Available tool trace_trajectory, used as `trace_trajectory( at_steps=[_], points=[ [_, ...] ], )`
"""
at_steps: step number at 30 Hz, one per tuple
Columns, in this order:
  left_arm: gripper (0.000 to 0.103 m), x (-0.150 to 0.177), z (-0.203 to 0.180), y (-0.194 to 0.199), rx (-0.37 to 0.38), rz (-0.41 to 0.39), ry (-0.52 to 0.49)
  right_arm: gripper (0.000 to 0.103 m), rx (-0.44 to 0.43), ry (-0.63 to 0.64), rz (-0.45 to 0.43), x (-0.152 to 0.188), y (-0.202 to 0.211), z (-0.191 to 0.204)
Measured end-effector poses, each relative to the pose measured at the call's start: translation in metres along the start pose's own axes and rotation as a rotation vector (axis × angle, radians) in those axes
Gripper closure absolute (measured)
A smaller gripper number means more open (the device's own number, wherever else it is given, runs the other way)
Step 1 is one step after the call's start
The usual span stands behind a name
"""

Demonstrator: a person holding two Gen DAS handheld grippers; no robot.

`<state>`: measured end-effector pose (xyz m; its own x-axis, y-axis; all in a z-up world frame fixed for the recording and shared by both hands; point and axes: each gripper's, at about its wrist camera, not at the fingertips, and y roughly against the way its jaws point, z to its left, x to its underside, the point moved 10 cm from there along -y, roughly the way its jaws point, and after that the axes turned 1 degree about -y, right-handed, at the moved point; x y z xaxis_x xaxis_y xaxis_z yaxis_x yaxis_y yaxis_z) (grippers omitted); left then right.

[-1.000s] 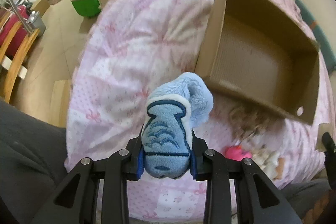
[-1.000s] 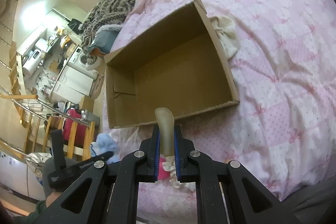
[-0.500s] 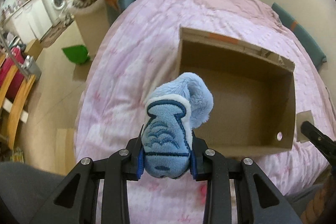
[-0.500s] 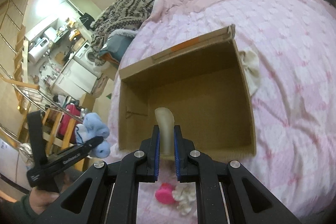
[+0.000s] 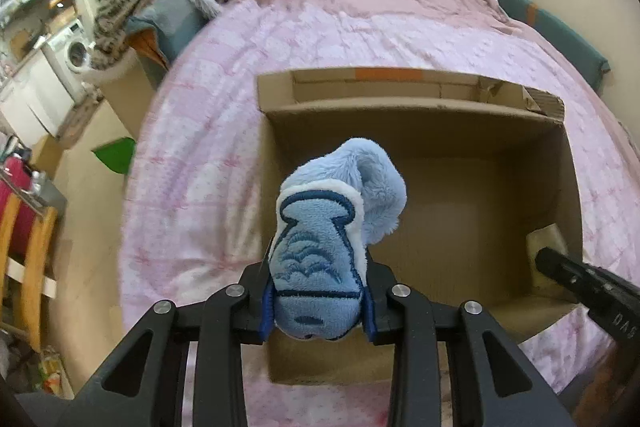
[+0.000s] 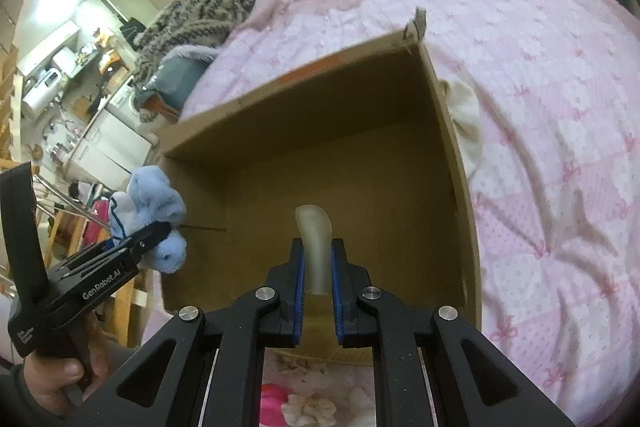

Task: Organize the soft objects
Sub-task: 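Lift the light-blue sock with the left gripper and carry it over the box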

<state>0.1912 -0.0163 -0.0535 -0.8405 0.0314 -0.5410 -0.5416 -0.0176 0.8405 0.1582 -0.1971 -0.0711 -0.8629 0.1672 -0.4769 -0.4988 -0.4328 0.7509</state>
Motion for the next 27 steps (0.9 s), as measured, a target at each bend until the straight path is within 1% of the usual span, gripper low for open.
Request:
trace_trajectory(
  at_steps=[5, 7, 10, 14, 18, 23, 27],
  points=[
    [0.072, 0.014, -0.013, -0.020, 0.045, 0.010, -0.002, 0.090, 0.040, 0.027, 0.034, 0.010, -0.013, -0.005],
    [0.072, 0.020, -0.017, -0.025, 0.036, 0.013, -0.013, 0.090, 0.064, 0.026, 0.053, 0.014, -0.018, -0.009],
    [0.072, 0.029, -0.021, -0.025, 0.010, -0.014, -0.039, 0.090, 0.109, 0.023, 0.077, 0.021, -0.024, -0.017],
    [0.072, 0.029, -0.020, -0.022, 0.018, -0.043, -0.026, 0.090, 0.160, 0.049, 0.089, 0.026, -0.029, -0.024],
    [0.071, 0.031, -0.014, -0.026, 0.014, -0.028, -0.011, 0.090, 0.162, 0.051, 0.091, 0.028, -0.031, -0.026],
    [0.071, 0.032, -0.011, -0.030, 0.021, -0.011, 0.000, 0.089, 0.139, 0.037, 0.085, 0.028, -0.030, -0.025],
    [0.070, 0.033, -0.006, -0.033, 0.021, 0.000, 0.022, 0.089, 0.132, 0.059, 0.077, 0.029, -0.028, -0.022]
  ],
)
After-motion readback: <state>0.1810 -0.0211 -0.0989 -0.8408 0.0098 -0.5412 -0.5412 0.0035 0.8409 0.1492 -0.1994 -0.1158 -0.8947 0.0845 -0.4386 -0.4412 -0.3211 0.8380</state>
